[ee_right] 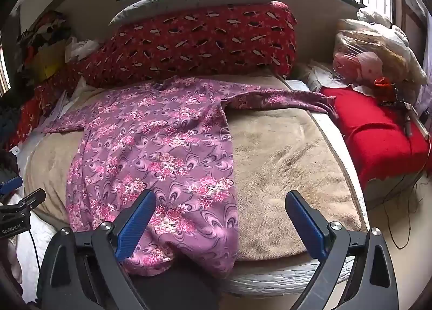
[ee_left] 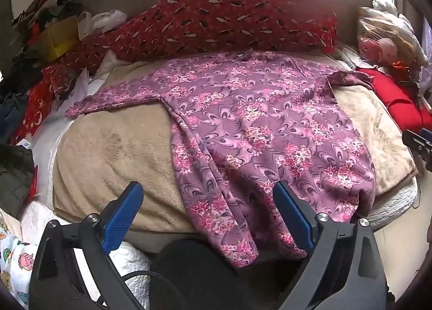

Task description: Fold small clothes

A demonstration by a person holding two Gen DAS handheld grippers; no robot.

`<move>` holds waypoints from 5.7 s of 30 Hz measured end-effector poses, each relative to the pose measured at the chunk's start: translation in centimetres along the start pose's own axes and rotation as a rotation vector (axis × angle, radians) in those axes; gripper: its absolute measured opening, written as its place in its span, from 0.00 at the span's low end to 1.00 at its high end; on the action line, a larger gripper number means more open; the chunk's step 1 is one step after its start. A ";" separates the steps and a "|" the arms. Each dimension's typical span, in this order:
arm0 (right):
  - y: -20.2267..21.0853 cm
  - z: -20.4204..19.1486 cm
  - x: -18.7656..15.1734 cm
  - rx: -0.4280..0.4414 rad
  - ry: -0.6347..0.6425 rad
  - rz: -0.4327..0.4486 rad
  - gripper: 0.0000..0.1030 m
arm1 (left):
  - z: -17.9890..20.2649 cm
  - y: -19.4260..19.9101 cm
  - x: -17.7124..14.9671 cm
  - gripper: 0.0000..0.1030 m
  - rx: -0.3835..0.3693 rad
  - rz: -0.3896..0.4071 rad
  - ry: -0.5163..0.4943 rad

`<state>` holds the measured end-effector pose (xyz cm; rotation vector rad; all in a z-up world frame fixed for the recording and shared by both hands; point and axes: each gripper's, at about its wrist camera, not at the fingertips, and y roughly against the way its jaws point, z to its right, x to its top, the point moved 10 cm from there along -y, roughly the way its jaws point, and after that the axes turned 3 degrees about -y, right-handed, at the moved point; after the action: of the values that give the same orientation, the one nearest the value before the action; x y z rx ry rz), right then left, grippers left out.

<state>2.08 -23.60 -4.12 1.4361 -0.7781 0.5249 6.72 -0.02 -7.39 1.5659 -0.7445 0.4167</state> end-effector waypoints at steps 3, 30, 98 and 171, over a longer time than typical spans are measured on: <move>0.0 0.0 0.1 0.001 0.003 0.004 0.95 | 0.2 -0.1 -0.1 0.95 0.001 -0.008 -0.007; -1.0 -0.7 0.7 -0.002 0.028 0.001 0.93 | -0.4 -2.5 -0.1 0.95 0.008 -0.044 0.020; -17.8 27.7 10.3 0.043 -0.833 -0.084 0.47 | -4.8 -12.6 2.4 0.52 -0.190 -0.377 0.144; -26.2 -25.2 6.5 0.546 -0.191 -0.460 0.28 | -9.8 -19.1 5.2 0.71 -0.372 -0.320 0.315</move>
<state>29.60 -1.99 -15.91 2.1251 -0.4351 0.2485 24.87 8.38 -16.67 1.2028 -0.2980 0.2606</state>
